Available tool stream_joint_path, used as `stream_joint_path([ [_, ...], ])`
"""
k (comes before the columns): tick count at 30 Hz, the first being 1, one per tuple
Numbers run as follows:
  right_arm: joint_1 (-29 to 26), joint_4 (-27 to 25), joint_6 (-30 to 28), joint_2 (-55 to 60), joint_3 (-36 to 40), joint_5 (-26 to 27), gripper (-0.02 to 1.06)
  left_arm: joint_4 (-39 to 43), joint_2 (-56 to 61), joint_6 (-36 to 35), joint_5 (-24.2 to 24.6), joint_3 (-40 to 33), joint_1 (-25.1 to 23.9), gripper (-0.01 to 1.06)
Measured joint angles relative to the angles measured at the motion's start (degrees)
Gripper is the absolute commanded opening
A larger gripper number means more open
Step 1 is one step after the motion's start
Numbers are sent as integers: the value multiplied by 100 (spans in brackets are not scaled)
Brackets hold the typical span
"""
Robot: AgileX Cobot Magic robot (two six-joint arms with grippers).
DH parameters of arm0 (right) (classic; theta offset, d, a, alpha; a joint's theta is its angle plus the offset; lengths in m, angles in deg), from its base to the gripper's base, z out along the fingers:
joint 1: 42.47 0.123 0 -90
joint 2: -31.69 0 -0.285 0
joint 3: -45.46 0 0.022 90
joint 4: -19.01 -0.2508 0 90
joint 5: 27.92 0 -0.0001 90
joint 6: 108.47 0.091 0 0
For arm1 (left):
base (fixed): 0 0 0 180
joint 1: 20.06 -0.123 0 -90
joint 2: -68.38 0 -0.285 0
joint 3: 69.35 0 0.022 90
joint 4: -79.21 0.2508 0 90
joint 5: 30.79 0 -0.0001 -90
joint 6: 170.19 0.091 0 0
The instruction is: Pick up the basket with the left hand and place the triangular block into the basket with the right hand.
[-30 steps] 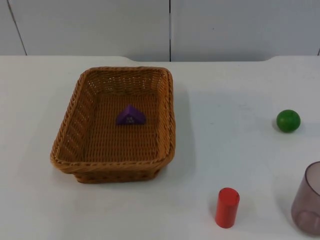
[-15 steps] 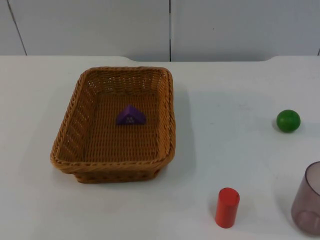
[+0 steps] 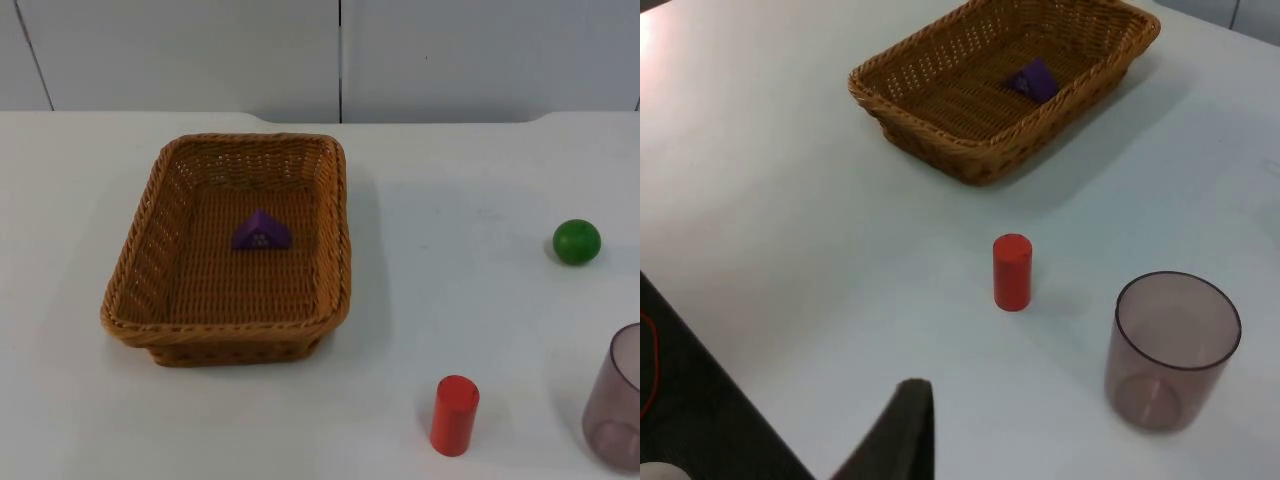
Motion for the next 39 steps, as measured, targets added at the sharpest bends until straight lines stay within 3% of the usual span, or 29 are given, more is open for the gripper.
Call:
stream_joint_path([
  [25,-102,-22,0,0,0,0,105,-45,0,0,0,0,0,105],
  [37,-2679,-20,0,0,0,0,105,-45,0,0,0,0,0,105],
  [39,-2891,-20,0,0,0,0,105,-45,0,0,0,0,0,105],
])
